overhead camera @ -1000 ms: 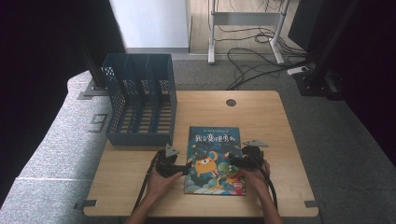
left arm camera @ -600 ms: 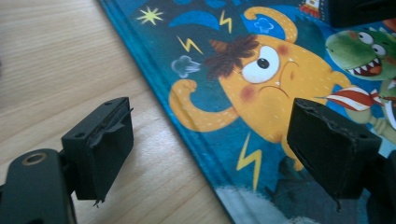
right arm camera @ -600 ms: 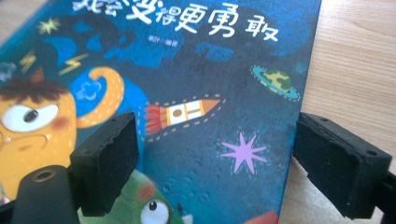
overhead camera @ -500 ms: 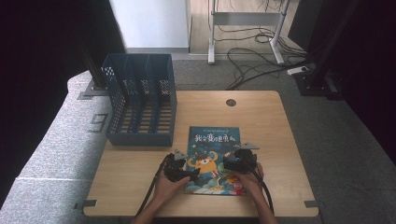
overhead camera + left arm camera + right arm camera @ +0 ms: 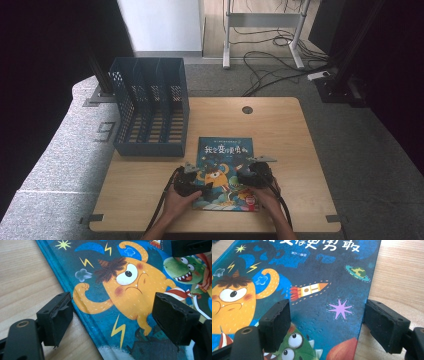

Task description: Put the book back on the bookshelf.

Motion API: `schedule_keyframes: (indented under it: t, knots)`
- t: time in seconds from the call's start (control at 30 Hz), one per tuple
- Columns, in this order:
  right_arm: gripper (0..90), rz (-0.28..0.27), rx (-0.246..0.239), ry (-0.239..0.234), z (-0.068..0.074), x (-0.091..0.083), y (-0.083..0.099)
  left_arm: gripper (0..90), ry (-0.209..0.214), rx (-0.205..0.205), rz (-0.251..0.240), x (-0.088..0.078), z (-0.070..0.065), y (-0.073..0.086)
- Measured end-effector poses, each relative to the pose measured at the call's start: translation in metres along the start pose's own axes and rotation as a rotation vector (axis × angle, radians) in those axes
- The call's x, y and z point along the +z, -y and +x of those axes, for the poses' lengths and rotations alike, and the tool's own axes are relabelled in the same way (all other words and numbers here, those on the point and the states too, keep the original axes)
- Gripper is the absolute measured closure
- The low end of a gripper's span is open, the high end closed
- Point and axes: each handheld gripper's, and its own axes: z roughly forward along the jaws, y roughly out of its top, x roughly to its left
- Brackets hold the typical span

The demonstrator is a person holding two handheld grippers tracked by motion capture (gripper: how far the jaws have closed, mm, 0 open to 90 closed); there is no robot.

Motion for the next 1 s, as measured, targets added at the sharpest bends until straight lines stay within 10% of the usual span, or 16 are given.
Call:
schedule_keyframes:
  t: [0.5, 0.7, 1.0]
  knots:
    - [22.8, 0.015, -0.015, -0.014, 0.016, -0.007, 0.008, 18.6, -0.005, -0.027, -0.002, -0.016, 0.002, 0.014]
    - [20.4, 0.017, -0.003, -0.077, 0.011, -0.006, -0.001, 17.8, 0.062, -0.084, -0.041, -0.016, 0.015, 0.016]
    - [16.8, 0.041, -0.002, -0.053, 0.004, 0.012, -0.016, 17.7, 0.013, -0.060, -0.048, -0.007, 0.017, 0.007]
